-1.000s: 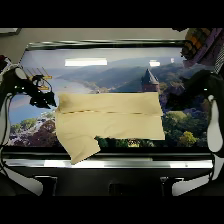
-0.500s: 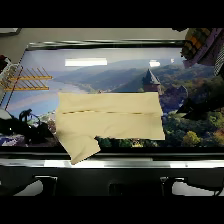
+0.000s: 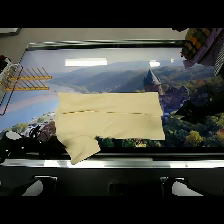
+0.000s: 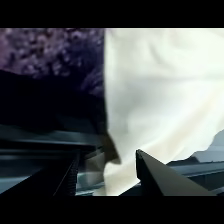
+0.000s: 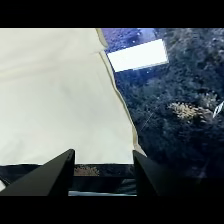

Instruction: Fold the clothes and pants, and hang the long-sleeved shirts on hangers.

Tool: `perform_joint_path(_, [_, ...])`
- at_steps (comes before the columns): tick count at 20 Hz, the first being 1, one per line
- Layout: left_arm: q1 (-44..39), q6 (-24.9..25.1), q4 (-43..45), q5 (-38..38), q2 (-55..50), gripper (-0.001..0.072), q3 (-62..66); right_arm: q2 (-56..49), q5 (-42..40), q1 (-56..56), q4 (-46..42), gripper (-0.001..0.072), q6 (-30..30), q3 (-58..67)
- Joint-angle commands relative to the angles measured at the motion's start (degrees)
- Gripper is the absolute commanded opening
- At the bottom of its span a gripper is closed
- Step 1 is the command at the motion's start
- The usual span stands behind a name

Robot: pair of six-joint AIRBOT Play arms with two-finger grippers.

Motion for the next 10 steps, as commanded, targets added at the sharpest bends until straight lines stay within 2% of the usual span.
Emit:
perform_joint_path(1, [-2.45,-0.11,-5.25,4.63,0.24,0.0413,-1.18,1.64,0.15,-0.02,0.35,0.0420,0.02,-0.22])
perform_joint_path(5, [-8.20,-4.24,-5.90,7.15,-0.26,0.0411,-1.20,1.73,-0.35,-0.02,0.57,0.0420,0.04,-0.22])
perform_joint_path(7, [-9.68,-4.98,-5.88,6.78,-1.11,0.0371,-1.20,1.73,-0.57,-0.02,1.33,0.0418,0.04,-0.22])
perform_joint_path(8, [-9.86,-5.01,-5.88,6.64,-1.27,0.0301,-1.20,1.73,-0.74,-0.02,2.34,0.0414,0.00,-0.22])
perform_joint_path(9, [-9.84,-4.98,-5.88,6.51,-1.29,0.0121,-1.20,1.73,-0.79,-0.04,3.21,0.0388,-0.02,-0.22])
perform_joint_path(10, [-9.84,-4.98,-5.88,6.51,-1.29,0.0032,-1.18,1.73,-0.98,-0.04,3.78,0.0335,0.00,-0.22])
